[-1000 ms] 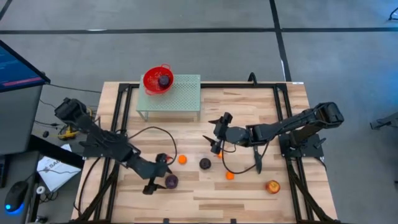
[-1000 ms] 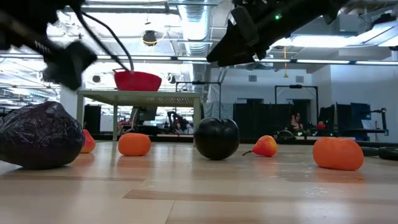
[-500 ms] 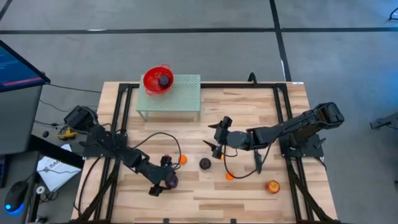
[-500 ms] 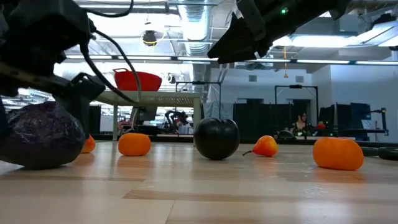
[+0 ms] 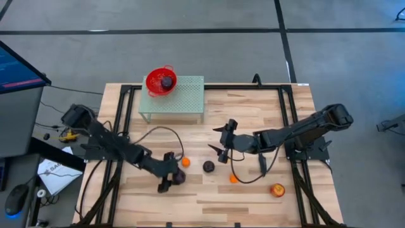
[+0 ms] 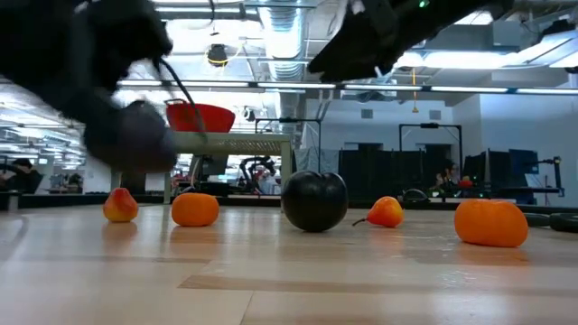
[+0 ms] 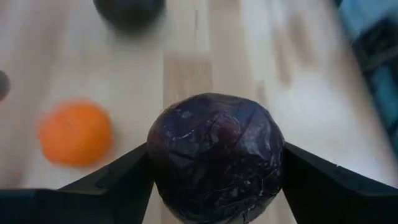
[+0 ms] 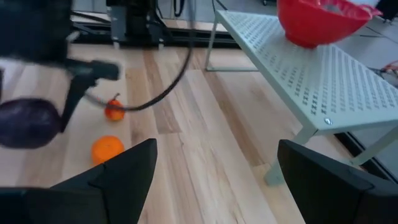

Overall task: Pick & Place Fruit
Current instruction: Put the left purple plum into the red strainer bowl

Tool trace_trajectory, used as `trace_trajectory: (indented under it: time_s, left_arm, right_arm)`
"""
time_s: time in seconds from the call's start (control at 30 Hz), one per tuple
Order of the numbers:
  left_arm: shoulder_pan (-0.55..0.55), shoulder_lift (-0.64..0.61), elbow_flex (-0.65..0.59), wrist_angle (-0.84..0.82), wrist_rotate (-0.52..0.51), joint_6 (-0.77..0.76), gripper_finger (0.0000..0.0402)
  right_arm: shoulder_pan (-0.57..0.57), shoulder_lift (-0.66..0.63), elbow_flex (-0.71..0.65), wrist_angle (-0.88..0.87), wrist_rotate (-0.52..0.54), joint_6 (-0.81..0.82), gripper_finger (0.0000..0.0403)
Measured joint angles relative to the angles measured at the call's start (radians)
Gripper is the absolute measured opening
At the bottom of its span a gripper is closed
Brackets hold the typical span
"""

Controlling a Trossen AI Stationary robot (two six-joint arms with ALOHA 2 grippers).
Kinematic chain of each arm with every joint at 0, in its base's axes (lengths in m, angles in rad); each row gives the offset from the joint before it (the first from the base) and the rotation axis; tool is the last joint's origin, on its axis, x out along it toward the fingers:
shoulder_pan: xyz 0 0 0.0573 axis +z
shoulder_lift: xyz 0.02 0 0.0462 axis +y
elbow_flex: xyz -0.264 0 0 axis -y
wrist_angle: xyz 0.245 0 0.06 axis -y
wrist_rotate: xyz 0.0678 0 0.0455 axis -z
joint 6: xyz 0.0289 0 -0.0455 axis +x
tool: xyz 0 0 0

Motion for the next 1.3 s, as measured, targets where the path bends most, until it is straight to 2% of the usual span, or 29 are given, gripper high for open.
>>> trace_trajectory:
  time_s: [0.13, 0.27, 0.4, 0.53, 0.67, 0.73, 0.87, 0.97, 1.07, 1.17, 1.3]
  left_arm:
    - [0.086, -0.153, 0.0, 0.032, 0.037, 0.001, 0.03]
    - [0.205, -0.265, 0.0, 0.07, 0.132, 0.001, 0.0306]
    - [0.342, -0.294, 0.0, 0.151, 0.278, -0.037, 0.0304]
    - [0.441, -0.265, 0.001, 0.252, 0.404, -0.074, 0.0305]
    - [0.48, -0.221, 0.0, 0.345, 0.518, -0.127, 0.0308]
    - [0.482, -0.206, 0.0, 0.39, 0.533, -0.141, 0.0309]
    - [0.481, -0.202, 0.001, 0.419, 0.548, -0.154, 0.0309]
    - [0.481, -0.201, 0.001, 0.42, 0.557, -0.154, 0.0309]
    - [0.475, -0.201, 0.001, 0.422, 0.557, -0.154, 0.031]
    - [0.472, -0.201, 0.001, 0.427, 0.558, -0.154, 0.031]
    - [0.472, -0.201, 0.001, 0.428, 0.557, -0.161, 0.031]
  right_arm:
    - [0.027, -0.023, 0.0, 0.008, -0.013, -0.106, 0.0329]
    - [0.043, -0.005, 0.0, 0.063, -0.119, -0.354, 0.0329]
    - [0.06, 0.064, 0.001, 0.221, -0.149, -0.64, 0.0329]
    - [0.058, 0.158, 0.01, 0.47, -0.146, -0.794, 0.0329]
    - [0.056, 0.218, 0.059, 0.592, -0.061, -0.825, 0.0329]
    - [0.057, 0.234, 0.086, 0.582, -0.034, -0.829, 0.0332]
    - [0.06, 0.26, 0.143, 0.544, -0.044, -0.866, 0.0348]
    - [0.058, 0.261, 0.189, 0.427, -0.053, -0.876, 0.0361]
    - [0.044, 0.261, 0.238, 0.31, -0.112, -0.834, 0.0365]
    - [0.028, 0.261, 0.27, 0.264, -0.167, -0.797, 0.0356]
    - [0.021, 0.261, 0.28, 0.254, -0.175, -0.795, 0.0323]
